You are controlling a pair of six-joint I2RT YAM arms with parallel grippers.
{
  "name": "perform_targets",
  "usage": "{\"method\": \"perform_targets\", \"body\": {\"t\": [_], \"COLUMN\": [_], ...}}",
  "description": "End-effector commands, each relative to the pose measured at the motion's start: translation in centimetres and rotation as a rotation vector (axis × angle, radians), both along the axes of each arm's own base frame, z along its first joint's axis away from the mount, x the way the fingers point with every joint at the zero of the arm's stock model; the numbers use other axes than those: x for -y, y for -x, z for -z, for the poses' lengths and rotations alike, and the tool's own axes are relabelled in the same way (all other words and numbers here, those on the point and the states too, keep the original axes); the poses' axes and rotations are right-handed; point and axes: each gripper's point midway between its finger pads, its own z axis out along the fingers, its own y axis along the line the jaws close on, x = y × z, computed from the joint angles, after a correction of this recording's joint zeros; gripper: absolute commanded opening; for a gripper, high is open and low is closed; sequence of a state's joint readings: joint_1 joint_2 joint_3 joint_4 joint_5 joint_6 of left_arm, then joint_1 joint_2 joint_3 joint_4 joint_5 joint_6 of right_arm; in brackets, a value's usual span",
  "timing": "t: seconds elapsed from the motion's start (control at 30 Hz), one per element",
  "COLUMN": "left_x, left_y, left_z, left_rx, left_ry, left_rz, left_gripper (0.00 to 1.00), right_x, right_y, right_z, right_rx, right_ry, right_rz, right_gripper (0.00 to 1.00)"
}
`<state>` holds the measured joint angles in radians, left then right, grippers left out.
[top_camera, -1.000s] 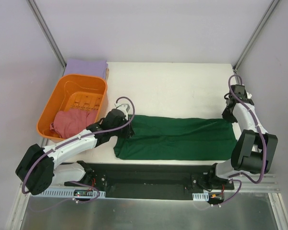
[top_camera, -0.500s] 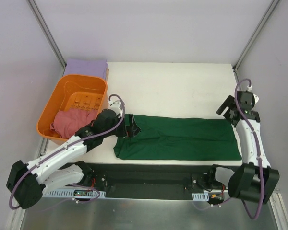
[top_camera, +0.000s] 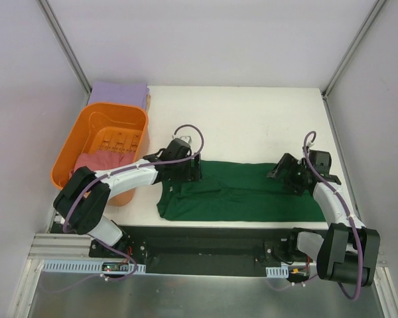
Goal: Fold and stack the t-shirts
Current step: Fold the other side of the tshirt into a rectangle
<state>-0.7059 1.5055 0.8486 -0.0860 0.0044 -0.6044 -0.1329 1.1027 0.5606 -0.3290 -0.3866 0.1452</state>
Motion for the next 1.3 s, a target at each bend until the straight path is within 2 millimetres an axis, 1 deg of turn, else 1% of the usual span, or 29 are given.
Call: {"method": "perform_targets", "body": {"t": [0.0,0.03,0.1,0.23,0.3,0.37,0.47,0.57,0.6,0.63,0.67,0.73,0.77,0.8,0.83,0.9,0.93,1.03,1.1,1.17,1.27], "left_x": [2.1,2.2,2.0,1.7,1.5,1.4,1.1,0.9,1.3,1.4,1.6,1.6,1.6,1.5,1.5,1.5,1.5,1.6,2.1,3.2,4.5], "left_y": [0.8,1.3,2.4,4.7,6.2,7.8,10.2,12.2,12.7,13.4,14.0,14.3,13.9,13.6,13.2,11.5,10.6,7.8,6.2,5.4,4.1], "left_z": [-0.8,-0.9,-1.1,-1.1,-0.6,0.0,0.2,0.0,-0.7,-1.0,-1.6,-2.2,-2.4,-2.7,-2.9,-3.8,-4.0,-5.0,-5.1,-4.7,-3.0], "left_rx": [-0.026,-0.027,-0.023,0.016,0.005,-0.026,-0.045,-0.052,-0.029,-0.027,-0.015,0.01,0.028,0.047,0.062,0.104,0.116,0.14,0.126,0.074,0.0], "left_ry": [0.077,0.084,0.092,0.087,0.095,0.113,0.145,0.183,0.226,0.255,0.285,0.298,0.294,0.292,0.286,0.274,0.262,0.246,0.239,0.247,0.223], "left_rz": [0.074,0.089,0.11,0.193,0.256,0.31,0.376,0.446,0.484,0.521,0.559,0.587,0.573,0.563,0.542,0.454,0.401,0.244,0.176,0.145,0.115], "left_gripper": [0.69,0.61,0.44,0.23,0.13,0.08,0.07,0.12,0.13,0.21,0.32,0.46,0.53,0.66,0.74,0.95,0.99,0.99,0.99,0.99,0.99], "right_x": [0.0,0.1,0.3,0.5,0.7,0.9,1.1,1.3,1.3,1.4,1.4,1.5,1.5,1.5,1.5,1.5,1.5,1.5,1.4,1.3,1.3], "right_y": [-0.6,-0.4,-0.3,-0.2,0.0,0.2,0.3,0.5,0.5,0.5,0.5,0.6,0.5,0.5,0.5,0.5,0.5,0.4,0.3,0.2,0.2], "right_z": [-0.8,-0.7,-0.6,-0.6,-0.5,-0.6,-0.7,-0.7,-0.7,-0.7,-0.7,-0.7,-0.7,-0.7,-0.7,-0.8,-0.8,-1.2,-1.4,-1.2,-0.3], "right_rx": [0.06,0.054,0.055,0.048,0.031,0.03,0.033,0.036,0.036,0.037,0.037,0.033,0.035,0.033,0.035,0.038,0.039,0.057,0.065,0.063,0.048], "right_ry": [0.015,0.026,0.038,0.048,0.058,0.069,0.086,0.097,0.098,0.102,0.104,0.106,0.108,0.108,0.108,0.108,0.107,0.112,0.106,0.098,0.097], "right_rz": [-0.038,-0.039,-0.035,-0.031,-0.022,-0.021,-0.018,-0.016,-0.015,-0.014,-0.013,-0.015,-0.014,-0.012,-0.012,-0.012,-0.013,-0.016,-0.02,-0.022,-0.011], "right_gripper": [0.96,0.96,0.96,0.96,0.96,0.96,0.96,0.96,0.96,0.96,0.96,0.96,0.96,0.96,0.96,0.96,0.96,0.96,0.96,0.96,0.96]}}
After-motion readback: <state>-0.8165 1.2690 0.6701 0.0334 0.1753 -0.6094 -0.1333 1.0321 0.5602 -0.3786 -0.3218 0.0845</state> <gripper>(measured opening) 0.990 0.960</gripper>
